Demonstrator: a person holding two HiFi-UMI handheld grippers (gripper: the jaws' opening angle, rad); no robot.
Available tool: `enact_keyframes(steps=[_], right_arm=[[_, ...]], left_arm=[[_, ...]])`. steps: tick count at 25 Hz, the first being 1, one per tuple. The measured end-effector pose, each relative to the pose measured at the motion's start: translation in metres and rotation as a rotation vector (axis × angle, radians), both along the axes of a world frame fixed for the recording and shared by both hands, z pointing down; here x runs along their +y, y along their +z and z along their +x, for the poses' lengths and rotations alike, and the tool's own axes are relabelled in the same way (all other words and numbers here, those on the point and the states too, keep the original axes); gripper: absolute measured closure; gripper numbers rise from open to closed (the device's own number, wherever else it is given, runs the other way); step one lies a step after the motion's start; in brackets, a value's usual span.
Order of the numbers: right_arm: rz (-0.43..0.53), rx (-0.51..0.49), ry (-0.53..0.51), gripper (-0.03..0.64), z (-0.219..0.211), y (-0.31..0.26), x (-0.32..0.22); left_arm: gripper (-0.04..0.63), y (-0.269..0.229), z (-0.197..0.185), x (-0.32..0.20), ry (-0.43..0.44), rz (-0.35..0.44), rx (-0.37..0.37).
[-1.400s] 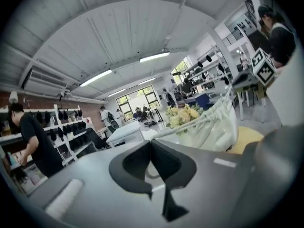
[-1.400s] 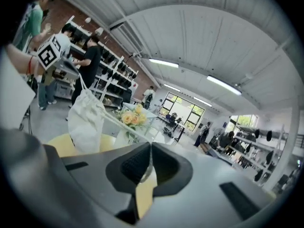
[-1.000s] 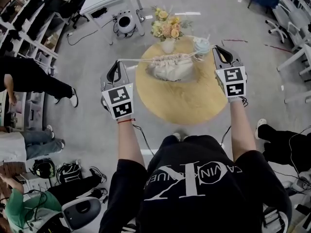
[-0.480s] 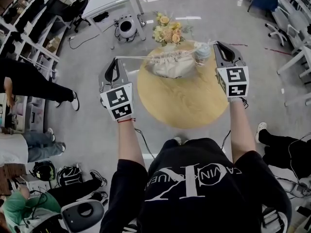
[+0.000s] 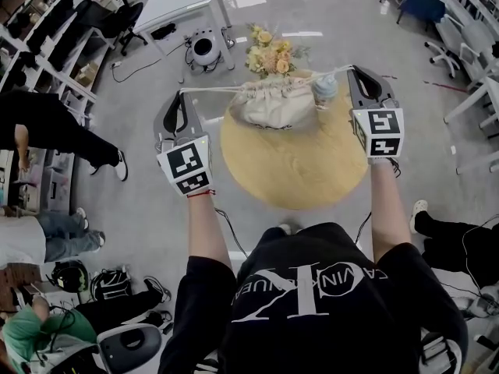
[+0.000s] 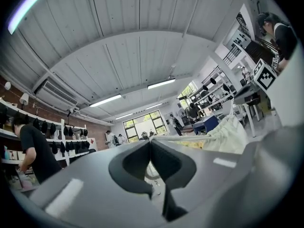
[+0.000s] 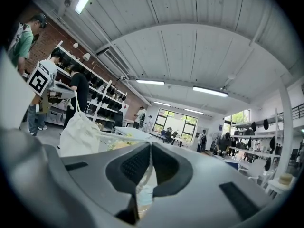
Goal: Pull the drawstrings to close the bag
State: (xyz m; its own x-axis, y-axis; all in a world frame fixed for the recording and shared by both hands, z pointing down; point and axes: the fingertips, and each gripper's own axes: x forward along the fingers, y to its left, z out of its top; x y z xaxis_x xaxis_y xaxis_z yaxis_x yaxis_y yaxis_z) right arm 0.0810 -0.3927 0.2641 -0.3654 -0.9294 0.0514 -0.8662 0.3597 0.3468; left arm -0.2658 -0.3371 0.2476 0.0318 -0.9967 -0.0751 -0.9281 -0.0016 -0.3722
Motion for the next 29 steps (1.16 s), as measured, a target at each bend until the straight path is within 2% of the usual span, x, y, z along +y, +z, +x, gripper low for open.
enact_keyframes(steps=[6, 13, 29], right_arm=[[0.018, 0.001, 0.005, 0.597, 0.002, -0.002, 0.003], [0.016, 0.003, 0.002, 0.597, 0.0, -0.001, 0.003], [-0.003, 0.005, -0.002, 0.597, 0.001, 0.007, 0.005]], left_arm=[[0.579, -0.003, 0.008, 0.004, 0.004, 0.022, 0.019], [0.578, 0.005, 0.005, 0.004, 0.0, 0.01, 0.05], [0.578, 0.01, 0.004, 0.008, -0.005, -0.007, 0.025]])
